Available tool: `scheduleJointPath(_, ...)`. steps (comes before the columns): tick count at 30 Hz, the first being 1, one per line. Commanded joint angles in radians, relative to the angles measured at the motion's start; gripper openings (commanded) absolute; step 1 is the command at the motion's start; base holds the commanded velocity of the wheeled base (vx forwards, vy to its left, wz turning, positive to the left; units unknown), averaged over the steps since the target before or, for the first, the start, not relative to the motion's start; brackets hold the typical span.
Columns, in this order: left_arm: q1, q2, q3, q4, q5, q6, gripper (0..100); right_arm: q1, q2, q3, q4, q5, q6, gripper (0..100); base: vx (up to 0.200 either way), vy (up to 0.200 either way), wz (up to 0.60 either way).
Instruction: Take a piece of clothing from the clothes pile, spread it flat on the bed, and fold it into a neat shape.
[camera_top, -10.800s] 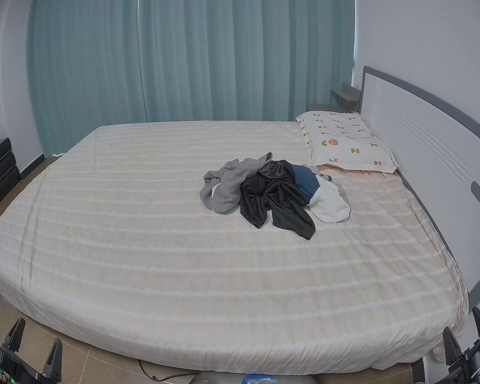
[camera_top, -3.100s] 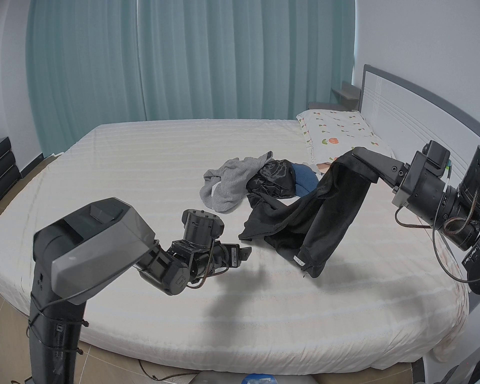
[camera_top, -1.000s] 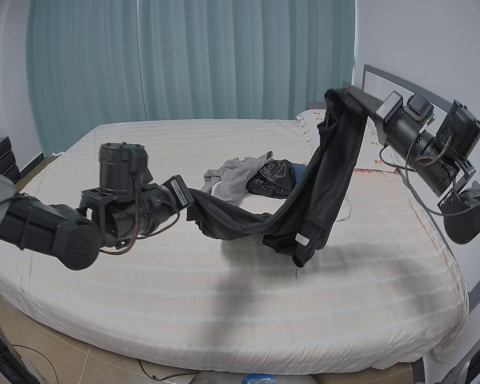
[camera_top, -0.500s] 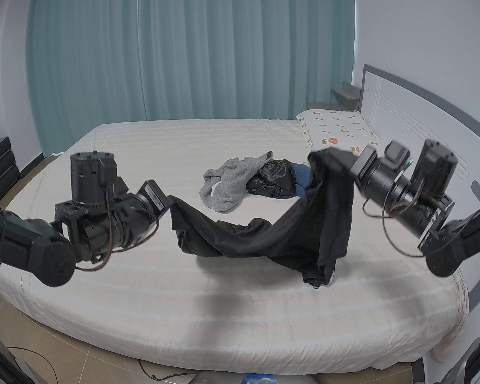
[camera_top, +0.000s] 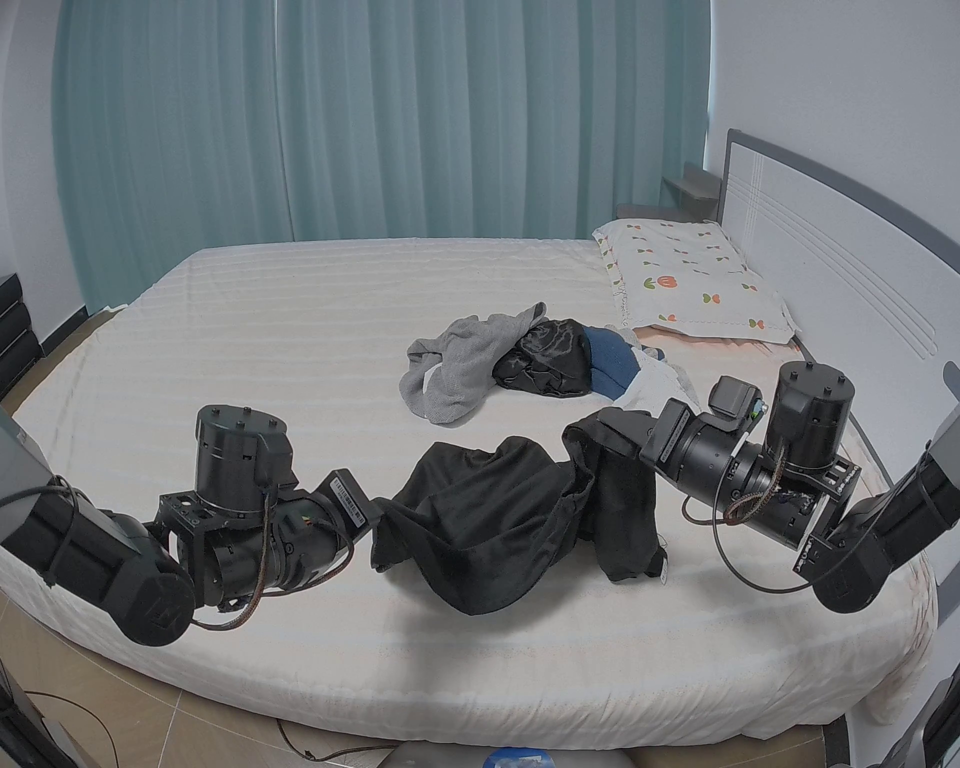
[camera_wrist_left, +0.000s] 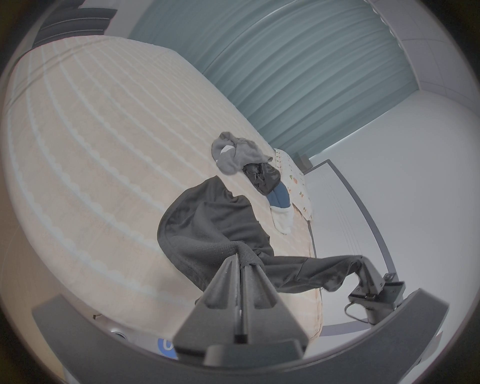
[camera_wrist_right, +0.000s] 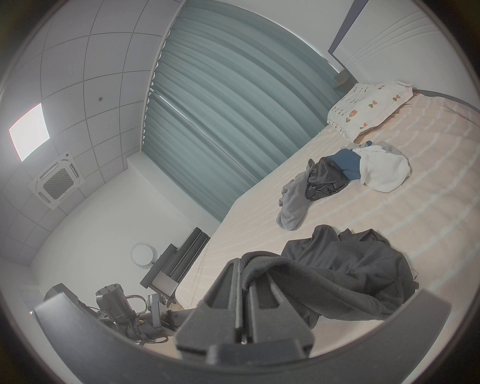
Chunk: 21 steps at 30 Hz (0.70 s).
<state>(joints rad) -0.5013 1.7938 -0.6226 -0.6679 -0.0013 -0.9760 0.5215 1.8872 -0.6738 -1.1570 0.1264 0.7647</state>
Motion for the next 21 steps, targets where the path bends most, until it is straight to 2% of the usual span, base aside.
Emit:
scheduleJointPath(1,-0.003,0.004,0.012,-0.001,0.0,-0.001,0,0.002,-0.004,0.005,0.0,-0.001,0.001,0,-0.2,0.0,0.0)
scheduleJointPath(12,-0.003,-0.002,0.038,-0.053,-0.019,0.005,0,0.0,-0.02,0.017,0.0,-0.002,-0.001,0,-0.2,0.0,0.0)
scheduleJointPath(21,-0.005,-0.005,0.024,-0.053,0.004,0.003,0,-0.001,-0.025,0.017,-0.001,-0.008,-0.001,0,0.0,0.0,0.0)
